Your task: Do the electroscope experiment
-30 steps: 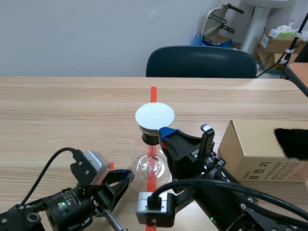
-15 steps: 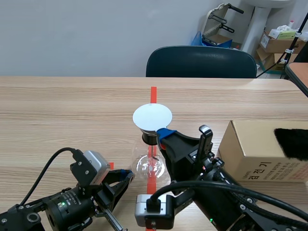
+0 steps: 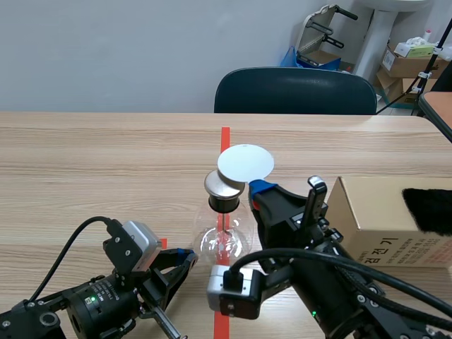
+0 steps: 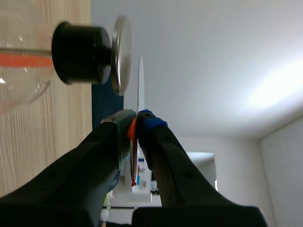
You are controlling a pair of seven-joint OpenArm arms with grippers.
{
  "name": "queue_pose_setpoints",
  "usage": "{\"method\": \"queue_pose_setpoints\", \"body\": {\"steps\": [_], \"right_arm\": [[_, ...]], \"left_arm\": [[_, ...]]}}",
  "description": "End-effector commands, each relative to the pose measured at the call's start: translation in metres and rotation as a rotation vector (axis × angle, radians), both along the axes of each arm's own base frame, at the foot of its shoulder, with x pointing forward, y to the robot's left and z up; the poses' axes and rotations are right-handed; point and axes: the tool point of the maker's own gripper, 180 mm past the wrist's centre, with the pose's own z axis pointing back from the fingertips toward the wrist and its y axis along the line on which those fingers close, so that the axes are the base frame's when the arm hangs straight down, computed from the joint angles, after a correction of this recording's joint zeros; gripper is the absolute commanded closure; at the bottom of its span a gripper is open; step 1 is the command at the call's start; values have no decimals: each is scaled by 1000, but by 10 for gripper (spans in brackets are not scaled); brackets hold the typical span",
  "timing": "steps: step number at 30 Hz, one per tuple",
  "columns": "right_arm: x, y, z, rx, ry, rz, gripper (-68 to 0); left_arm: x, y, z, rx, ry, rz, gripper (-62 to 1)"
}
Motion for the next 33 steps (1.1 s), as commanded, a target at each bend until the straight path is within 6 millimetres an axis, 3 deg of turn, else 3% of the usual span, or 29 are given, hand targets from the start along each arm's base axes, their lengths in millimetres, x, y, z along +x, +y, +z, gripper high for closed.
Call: {"method": "queue_pose_setpoints", "body": {"steps": [1, 12, 18, 26, 33], "right_arm": [[9, -8, 14, 13, -46, -48, -8], [28, -70, 16, 33, -54, -411, -8], [29, -92, 17, 39, -57, -535, -8], [28, -102, 17, 42, -58, -590, -8], [29, -91, 17, 39, -57, -530, -8]], "left_arm": [[4, -3, 8, -27, -23, 4, -29], [4, -3, 8, -26, -22, 4, -29], [4, -3, 8, -26, -22, 4, -29], [4, -3, 8, -26, -22, 4, -29], [4, -3, 8, -26, -22, 4, -29]]}}
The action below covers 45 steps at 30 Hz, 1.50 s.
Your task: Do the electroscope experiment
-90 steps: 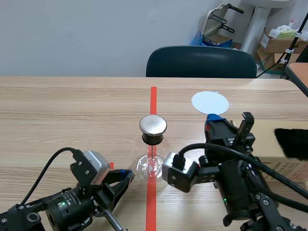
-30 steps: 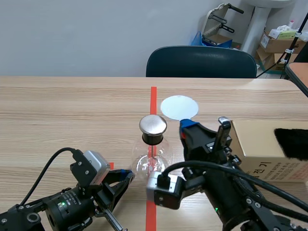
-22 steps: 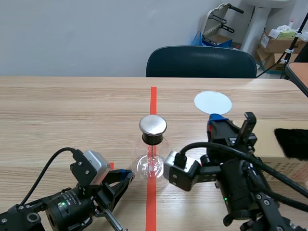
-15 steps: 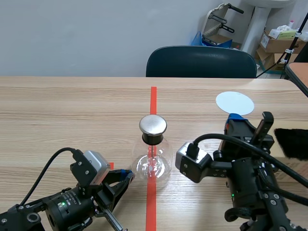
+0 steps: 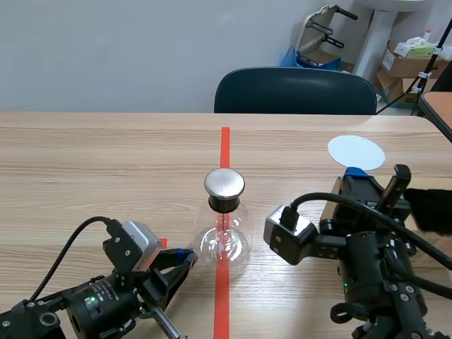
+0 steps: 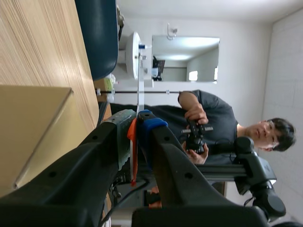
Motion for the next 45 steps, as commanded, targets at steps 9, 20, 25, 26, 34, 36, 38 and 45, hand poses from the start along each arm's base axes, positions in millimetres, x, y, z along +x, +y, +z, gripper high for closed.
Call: {"method": "queue_pose_setpoints", "body": {"steps": [9, 20, 25, 26, 34, 36, 38, 45], "right_arm": [[-1, 44, 12, -8, -40, 244, -8], [-15, 84, 10, -21, -34, 483, -8], [-21, 95, 10, -25, -33, 551, -8], [-22, 96, 10, -25, -32, 561, -8], [-31, 109, 9, -30, -30, 647, -8], [-33, 112, 8, -31, -30, 666, -8], [-34, 114, 8, -32, -29, 681, -8], [-38, 118, 8, -34, -28, 711, -8]], "left_arm": [[4, -3, 8, -25, -21, 4, -29], [4, -3, 8, -26, -21, 4, -29], [4, -3, 8, -26, -22, 4, -29], [4, -3, 8, -26, -22, 4, -29], [4, -2, 7, -23, -19, 4, -29], [4, -2, 7, -23, -19, 4, -29], [4, -3, 7, -23, -19, 4, -29], [4, -3, 7, -23, -19, 4, -29]]}}
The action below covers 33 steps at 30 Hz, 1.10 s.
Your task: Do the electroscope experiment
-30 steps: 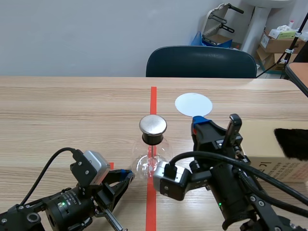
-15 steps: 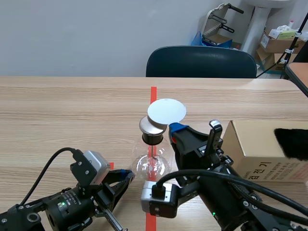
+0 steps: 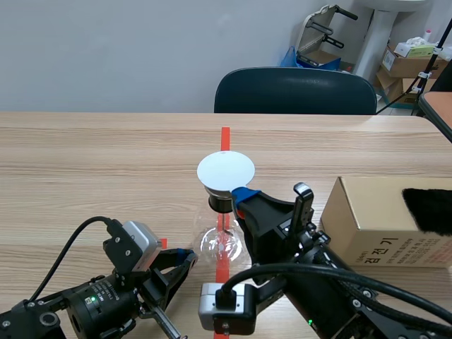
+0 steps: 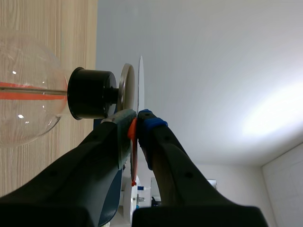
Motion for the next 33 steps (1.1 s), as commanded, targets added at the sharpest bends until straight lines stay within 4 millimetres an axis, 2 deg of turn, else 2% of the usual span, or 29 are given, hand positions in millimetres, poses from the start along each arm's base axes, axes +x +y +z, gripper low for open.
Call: {"method": "queue_pose_setpoints", "body": {"steps": [1, 14, 18, 23, 33], "right_arm": [[3, 1, 12, 9, -45, 9, -8], [2, 2, 12, 9, -45, 17, -8], [7, -4, 13, 12, -46, -26, -8], [22, -25, 14, 20, -49, -167, -8], [44, -90, 17, 44, -55, -555, -8]], "left_arm": [[4, -3, 8, -24, -20, 4, -29], [4, -3, 7, -23, -19, 4, -29], [4, -3, 7, -24, -19, 4, -29], [4, -3, 7, -24, -19, 4, -29], [4, -3, 7, -23, -19, 4, -29]]}}
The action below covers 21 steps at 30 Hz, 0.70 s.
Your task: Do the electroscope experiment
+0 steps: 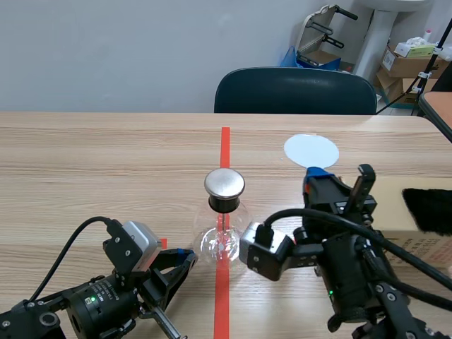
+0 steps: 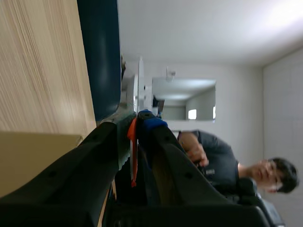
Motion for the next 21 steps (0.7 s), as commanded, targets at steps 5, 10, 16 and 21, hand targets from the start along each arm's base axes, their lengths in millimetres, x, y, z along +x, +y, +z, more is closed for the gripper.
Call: {"method": "queue_pose_setpoints", "body": {"steps": [5, 10, 16, 21], "right_arm": [[6, -28, 14, 18, -48, -155, -8], [6, -41, 14, 22, -49, -227, -8], [5, -44, 14, 24, -48, -245, -8], [5, -44, 14, 25, -47, -246, -8]], "left_arm": [[4, -3, 7, -24, -19, 4, -29], [4, -3, 7, -24, -19, 4, -29], [4, -2, 7, -23, -19, 4, -29], [4, -3, 7, -24, -19, 4, -29]]}}
